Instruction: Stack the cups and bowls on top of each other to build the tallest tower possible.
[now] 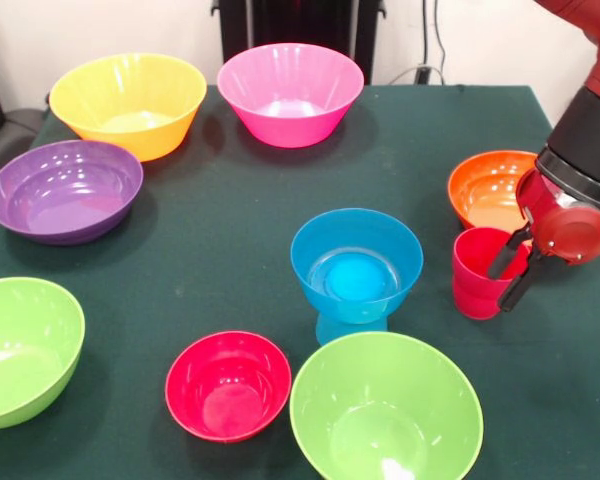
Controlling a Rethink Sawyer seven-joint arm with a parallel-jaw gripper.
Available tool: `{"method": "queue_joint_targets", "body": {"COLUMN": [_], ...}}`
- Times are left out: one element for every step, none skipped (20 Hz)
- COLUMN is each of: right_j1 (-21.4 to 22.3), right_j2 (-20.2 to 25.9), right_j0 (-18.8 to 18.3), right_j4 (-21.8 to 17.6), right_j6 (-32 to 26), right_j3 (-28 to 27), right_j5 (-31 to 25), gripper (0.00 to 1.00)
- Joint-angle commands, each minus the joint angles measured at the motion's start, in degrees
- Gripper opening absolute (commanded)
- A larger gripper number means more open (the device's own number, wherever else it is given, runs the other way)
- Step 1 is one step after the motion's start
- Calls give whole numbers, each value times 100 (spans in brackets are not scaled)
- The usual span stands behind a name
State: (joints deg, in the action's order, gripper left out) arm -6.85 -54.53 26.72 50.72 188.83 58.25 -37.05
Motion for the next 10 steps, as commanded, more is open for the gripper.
{"method": "queue_joint_targets", "body": {"right_j1": [-271, -264, -256, -247, -241, -234, -213, -203, -177, -170], "right_j2": [1093, 1101, 1117, 1130, 1141, 1152, 1186, 1203, 1251, 1269], "right_j0": [-94, -93, -95, -96, -96, -98, -100, -102, -102, -102], "right_j4": [-144, -142, -135, -132, -125, -125, -123, -125, -123, -126], "right_j6": [455, 446, 438, 434, 442, 439, 419, 411, 380, 370], "right_j3": [-90, -83, -76, -67, -60, -57, -39, -36, -10, -3], "right_j5": [91, 114, 141, 154, 169, 182, 196, 189, 210, 215], "gripper": [100, 100, 100, 100, 100, 100, 100, 100, 100, 100]}}
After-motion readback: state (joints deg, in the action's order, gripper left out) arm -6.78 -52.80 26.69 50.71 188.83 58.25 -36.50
